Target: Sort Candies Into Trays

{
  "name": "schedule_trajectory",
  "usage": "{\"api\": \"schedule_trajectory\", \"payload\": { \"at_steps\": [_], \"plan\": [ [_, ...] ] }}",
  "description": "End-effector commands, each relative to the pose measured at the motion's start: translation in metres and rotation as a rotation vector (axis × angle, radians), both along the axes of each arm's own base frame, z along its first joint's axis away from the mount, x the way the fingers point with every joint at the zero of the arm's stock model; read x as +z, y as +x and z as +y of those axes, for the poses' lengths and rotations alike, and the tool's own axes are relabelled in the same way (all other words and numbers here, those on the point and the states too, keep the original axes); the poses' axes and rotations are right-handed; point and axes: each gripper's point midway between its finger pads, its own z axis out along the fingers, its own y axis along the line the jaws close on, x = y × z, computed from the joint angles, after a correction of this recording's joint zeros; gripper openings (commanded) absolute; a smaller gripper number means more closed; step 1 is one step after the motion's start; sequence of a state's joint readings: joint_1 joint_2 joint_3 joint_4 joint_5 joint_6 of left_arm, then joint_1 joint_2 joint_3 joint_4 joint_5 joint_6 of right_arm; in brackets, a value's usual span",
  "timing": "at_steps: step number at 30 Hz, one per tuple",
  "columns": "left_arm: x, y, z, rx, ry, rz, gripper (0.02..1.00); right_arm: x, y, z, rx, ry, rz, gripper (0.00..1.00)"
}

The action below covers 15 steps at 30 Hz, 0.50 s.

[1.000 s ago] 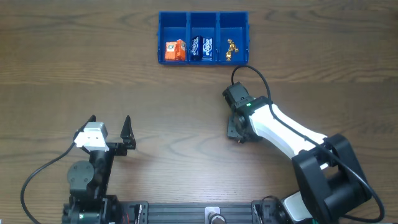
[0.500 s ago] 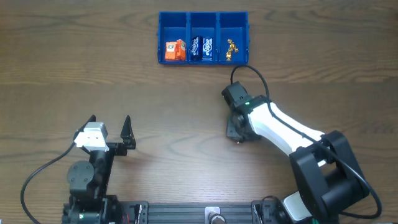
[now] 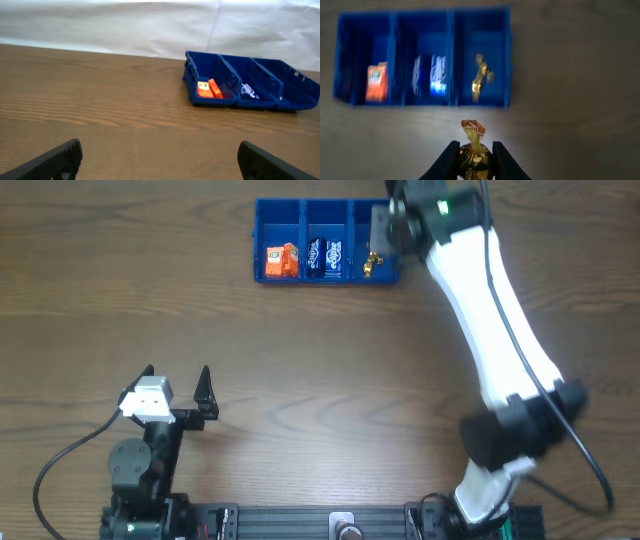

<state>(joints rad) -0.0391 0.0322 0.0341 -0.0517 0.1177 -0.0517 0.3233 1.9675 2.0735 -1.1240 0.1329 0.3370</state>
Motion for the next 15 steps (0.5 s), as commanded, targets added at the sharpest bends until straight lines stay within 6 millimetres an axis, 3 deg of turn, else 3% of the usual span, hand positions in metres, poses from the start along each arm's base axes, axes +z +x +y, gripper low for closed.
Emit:
{"api": "schedule_trajectory", "payload": {
  "at_steps": [1,6,15],
  "plan": [
    [-0.017,0.0,0.0,-0.002,0.005,0.043,0.998,-0.051,0.058,0.007,0.045,-0.075,0.025,0.209],
    [-0.017,0.0,0.0,-0.002,0.004,0.043,0.998,-0.098,0.077,0.01,0.037,-0.083,0.063,0.222],
    [-0.017,0.0,0.0,-0.002,0.005,0.043,0.996,-0.106,0.076,-0.004,0.011,-0.108,0.091,0.255]
  ]
}}
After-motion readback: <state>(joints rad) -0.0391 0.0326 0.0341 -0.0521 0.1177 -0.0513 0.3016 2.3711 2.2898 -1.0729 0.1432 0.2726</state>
